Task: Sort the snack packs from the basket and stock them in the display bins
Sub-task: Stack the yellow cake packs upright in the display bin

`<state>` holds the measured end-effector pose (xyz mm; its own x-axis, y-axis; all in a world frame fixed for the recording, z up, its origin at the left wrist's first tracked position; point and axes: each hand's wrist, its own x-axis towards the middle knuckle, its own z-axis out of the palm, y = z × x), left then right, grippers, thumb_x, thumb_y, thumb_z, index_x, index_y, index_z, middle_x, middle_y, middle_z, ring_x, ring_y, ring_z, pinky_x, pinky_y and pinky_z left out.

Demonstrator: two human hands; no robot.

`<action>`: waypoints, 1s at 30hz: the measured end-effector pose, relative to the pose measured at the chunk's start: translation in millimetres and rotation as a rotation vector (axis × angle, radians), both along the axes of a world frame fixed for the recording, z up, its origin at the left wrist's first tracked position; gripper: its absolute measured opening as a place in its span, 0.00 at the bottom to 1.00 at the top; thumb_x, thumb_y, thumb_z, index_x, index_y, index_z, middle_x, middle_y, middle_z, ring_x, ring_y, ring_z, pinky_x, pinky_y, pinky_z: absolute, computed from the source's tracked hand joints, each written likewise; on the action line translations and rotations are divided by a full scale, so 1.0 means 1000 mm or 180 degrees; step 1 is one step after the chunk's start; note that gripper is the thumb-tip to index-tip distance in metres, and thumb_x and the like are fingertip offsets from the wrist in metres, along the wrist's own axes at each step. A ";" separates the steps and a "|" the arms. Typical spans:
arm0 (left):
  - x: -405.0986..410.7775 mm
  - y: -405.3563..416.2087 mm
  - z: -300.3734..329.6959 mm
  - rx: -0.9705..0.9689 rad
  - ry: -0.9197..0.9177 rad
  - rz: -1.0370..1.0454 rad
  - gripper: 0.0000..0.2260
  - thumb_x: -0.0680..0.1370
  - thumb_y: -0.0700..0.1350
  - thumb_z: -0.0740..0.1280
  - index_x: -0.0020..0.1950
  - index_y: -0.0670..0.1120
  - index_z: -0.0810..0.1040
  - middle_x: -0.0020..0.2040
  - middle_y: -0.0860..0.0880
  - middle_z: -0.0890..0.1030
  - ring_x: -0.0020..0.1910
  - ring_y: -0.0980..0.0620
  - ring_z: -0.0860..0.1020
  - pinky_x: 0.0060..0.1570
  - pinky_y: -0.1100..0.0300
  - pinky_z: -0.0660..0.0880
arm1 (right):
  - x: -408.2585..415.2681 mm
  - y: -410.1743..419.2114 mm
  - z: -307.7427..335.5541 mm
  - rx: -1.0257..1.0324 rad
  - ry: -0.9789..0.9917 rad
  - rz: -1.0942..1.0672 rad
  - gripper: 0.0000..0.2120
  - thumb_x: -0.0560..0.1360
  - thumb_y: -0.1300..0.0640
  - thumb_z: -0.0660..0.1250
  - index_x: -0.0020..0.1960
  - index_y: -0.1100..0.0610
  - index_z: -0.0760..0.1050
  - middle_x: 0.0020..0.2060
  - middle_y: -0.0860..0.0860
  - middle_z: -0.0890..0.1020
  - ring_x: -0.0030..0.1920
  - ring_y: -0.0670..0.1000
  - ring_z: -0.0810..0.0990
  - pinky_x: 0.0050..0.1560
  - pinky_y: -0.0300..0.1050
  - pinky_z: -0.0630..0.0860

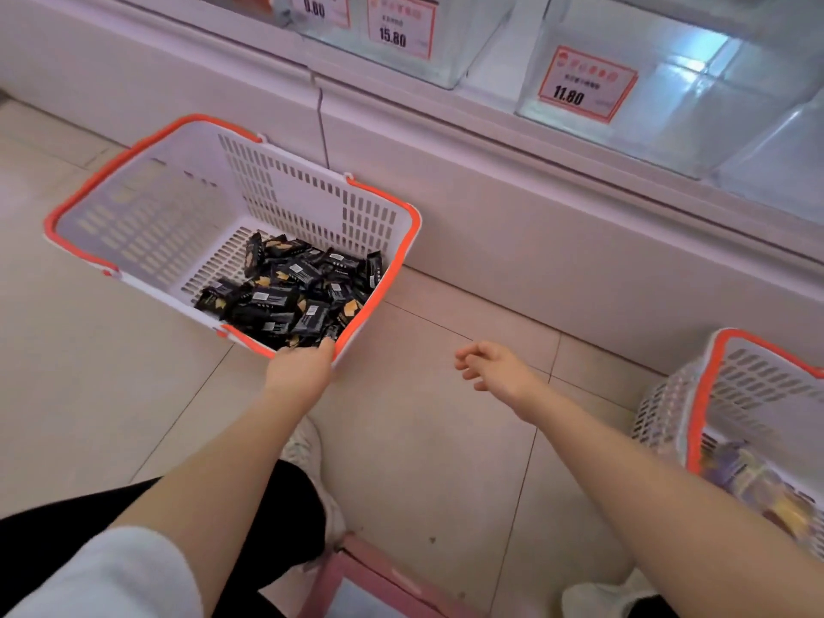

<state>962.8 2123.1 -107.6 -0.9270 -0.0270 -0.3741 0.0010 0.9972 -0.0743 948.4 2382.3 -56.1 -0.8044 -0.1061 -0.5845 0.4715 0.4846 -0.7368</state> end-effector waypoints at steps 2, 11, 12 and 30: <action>-0.004 0.011 0.006 0.0074 0.0021 0.0241 0.10 0.77 0.42 0.59 0.58 0.44 0.66 0.56 0.45 0.79 0.56 0.44 0.77 0.50 0.55 0.69 | 0.007 0.014 -0.004 0.0080 0.0056 -0.0098 0.10 0.78 0.66 0.54 0.51 0.56 0.72 0.44 0.50 0.77 0.41 0.47 0.73 0.38 0.36 0.68; 0.012 0.199 0.043 0.1844 0.0096 -0.1270 0.21 0.78 0.44 0.58 0.71 0.45 0.63 0.69 0.46 0.67 0.67 0.46 0.64 0.65 0.53 0.64 | 0.065 0.134 0.000 0.0751 0.0648 -0.0777 0.10 0.77 0.68 0.58 0.52 0.62 0.77 0.49 0.58 0.81 0.50 0.53 0.77 0.52 0.42 0.71; 0.018 0.220 0.042 0.2002 -0.0125 -0.1380 0.21 0.78 0.44 0.58 0.71 0.45 0.64 0.69 0.46 0.68 0.67 0.46 0.65 0.65 0.53 0.64 | 0.075 0.153 0.001 0.0944 0.0733 -0.0851 0.10 0.76 0.68 0.59 0.52 0.63 0.77 0.50 0.59 0.81 0.52 0.55 0.78 0.55 0.44 0.71; 0.046 0.446 -0.002 0.3013 -0.1102 0.0072 0.14 0.77 0.38 0.61 0.62 0.37 0.73 0.57 0.37 0.79 0.57 0.40 0.77 0.55 0.51 0.73 | 0.229 0.347 -0.039 0.2818 0.0301 0.0438 0.19 0.78 0.48 0.56 0.67 0.52 0.68 0.64 0.50 0.74 0.65 0.51 0.70 0.62 0.42 0.62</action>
